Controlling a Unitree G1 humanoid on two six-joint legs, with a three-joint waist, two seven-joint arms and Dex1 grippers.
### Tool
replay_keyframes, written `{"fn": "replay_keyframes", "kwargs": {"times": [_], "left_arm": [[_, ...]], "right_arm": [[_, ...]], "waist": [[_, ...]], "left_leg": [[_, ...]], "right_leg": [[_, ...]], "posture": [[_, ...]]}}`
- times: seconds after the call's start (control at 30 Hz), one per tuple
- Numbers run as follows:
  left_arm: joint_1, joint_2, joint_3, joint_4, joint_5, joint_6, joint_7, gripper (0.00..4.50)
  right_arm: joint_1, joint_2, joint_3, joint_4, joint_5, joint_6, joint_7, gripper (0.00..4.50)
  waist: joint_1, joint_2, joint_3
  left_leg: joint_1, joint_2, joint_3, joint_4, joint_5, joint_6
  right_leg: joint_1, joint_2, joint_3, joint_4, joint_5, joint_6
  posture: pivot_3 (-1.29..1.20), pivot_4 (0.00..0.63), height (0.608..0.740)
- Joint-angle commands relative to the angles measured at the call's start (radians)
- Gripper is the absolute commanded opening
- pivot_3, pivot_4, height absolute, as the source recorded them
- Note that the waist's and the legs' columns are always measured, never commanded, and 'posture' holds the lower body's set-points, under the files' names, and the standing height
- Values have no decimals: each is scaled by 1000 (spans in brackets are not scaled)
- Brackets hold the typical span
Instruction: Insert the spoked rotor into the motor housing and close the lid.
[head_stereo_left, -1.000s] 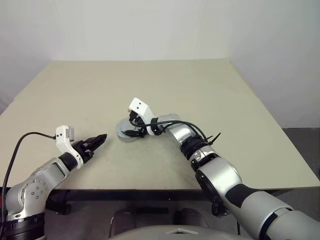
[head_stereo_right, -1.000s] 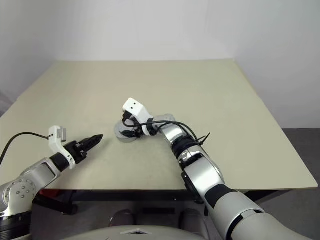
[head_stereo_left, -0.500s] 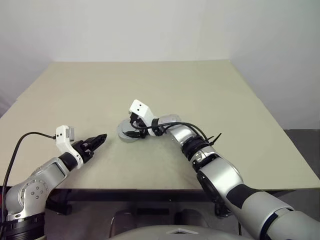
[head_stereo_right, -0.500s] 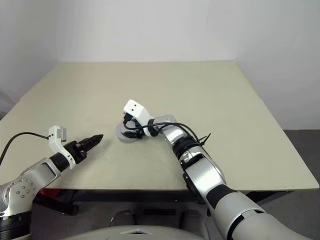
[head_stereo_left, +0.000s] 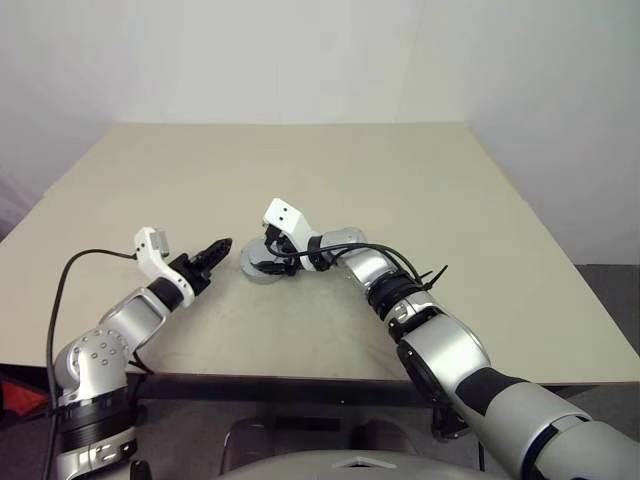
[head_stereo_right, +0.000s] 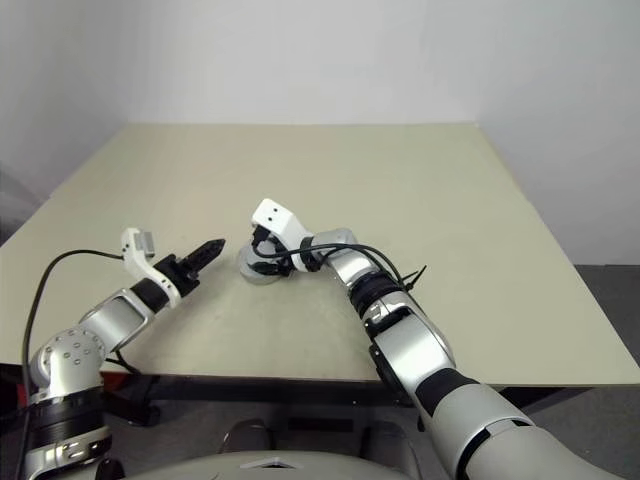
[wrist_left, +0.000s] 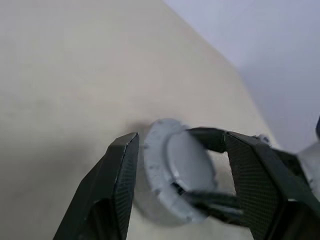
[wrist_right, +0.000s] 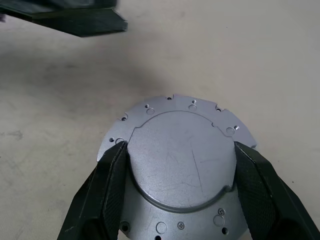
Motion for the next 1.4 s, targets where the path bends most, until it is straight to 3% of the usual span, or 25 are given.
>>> {"fn": "replay_keyframes", "kwargs": {"times": [0.03, 0.2, 0.63, 0.93, 1.07, 1.27, 1.4], "left_arm": [[-59, -18, -23, 28, -13, 13, 19, 1700], [-128, -51, -22, 101, -14, 20, 53, 20], [-202, -66, -49, 231, 19, 181, 183, 20], [-194, -68, 17, 222, -22, 254, 220, 20], [-193, -67, 32, 225, -27, 261, 228, 0], [-194, -71, 42, 225, -30, 272, 236, 0], [-195, -71, 43, 226, -35, 279, 234, 0]], "right_arm": [[50, -32, 38, 90, -64, 63, -9, 3157], [51, -36, 32, 79, -59, 65, -9, 3157], [47, -31, 19, 62, -47, 72, -20, 3157], [40, -30, 12, 46, -31, 81, 14, 3157], [43, -32, 16, 40, -39, 71, 7, 4476], [47, -35, 3, 18, -26, 58, 1, 4476], [42, -50, -20, -48, 14, 93, 72, 4476]], "waist": [[0, 0, 0], [0, 0, 0], [1, 2, -1], [1, 5, -3], [0, 4, -3], [-1, 4, -3], [0, 3, -3]], "left_leg": [[0, 0, 0, 0, 0, 0], [0, 0, 0, -1, 0, 0], [-1, 0, 0, -5, 0, -1], [-1, -1, 0, -5, 0, -1], [-1, -1, 0, -6, 0, -1], [-1, -1, 0, -8, 0, -1], [-2, -1, 0, -8, 0, -1]], "right_leg": [[0, 0, 0, 0, 0, 0], [-1, 0, 0, 0, 0, 0], [-2, 0, -1, -1, -1, 1], [-2, -1, -1, -2, -1, 2], [-2, -1, -1, -3, -2, 3], [-4, 0, -1, -3, -3, 4], [-4, -1, -1, -3, -3, 4]], "posture": [[0, 0, 740], [0, 0, 740], [0, 0, 740], [0, 0, 740], [0, 0, 740], [0, 0, 740], [0, 0, 740]]}}
